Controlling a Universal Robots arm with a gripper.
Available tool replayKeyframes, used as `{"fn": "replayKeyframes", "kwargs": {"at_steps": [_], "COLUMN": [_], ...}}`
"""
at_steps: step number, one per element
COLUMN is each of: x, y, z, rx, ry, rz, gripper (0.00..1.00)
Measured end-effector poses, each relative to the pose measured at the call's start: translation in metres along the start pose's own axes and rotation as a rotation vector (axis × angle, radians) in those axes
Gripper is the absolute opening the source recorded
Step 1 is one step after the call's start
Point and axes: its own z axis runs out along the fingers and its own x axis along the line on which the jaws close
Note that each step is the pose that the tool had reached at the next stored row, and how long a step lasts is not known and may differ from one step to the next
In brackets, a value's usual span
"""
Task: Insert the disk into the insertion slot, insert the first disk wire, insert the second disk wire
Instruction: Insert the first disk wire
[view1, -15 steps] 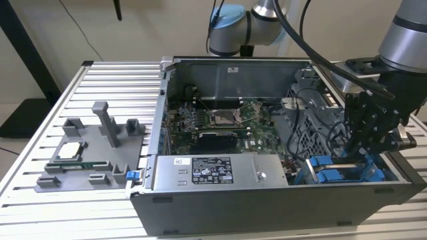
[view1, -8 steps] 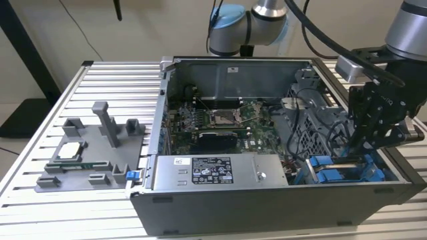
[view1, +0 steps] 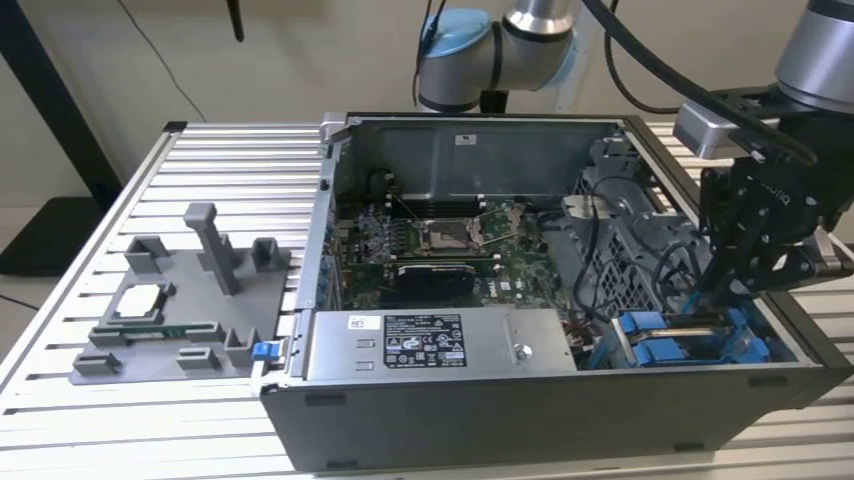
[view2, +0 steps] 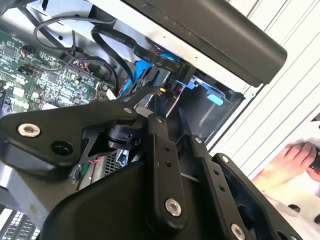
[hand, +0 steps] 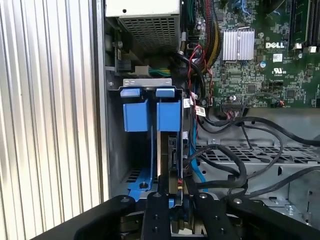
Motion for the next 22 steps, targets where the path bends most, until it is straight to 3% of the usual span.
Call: {"fn": "replayKeyframes", "kwargs": {"at_steps": [3,14,15,18,20,22], "x": [0.0,0.0006,0.0013,0.0036,0.0059,0.0091], "y": [-0.0012,-0.0171,-0.0175,-0.0181,-0.0187,-0.0193], "z": [-0.0003,-0.0026,-0.0029,-0.003,-0.0028,-0.0028], "rx": [-0.0026,-0.0788,-0.0812,-0.0832,-0.0841,-0.0854], "ry": [0.0007,0.0003,-0.0054,-0.0561,-0.0845,-0.1023], "rz": [0.0,-0.006,-0.006,-0.006,-0.006,-0.006], "gripper": [1.0,1.0,1.0,1.0,1.0,1.0]}}
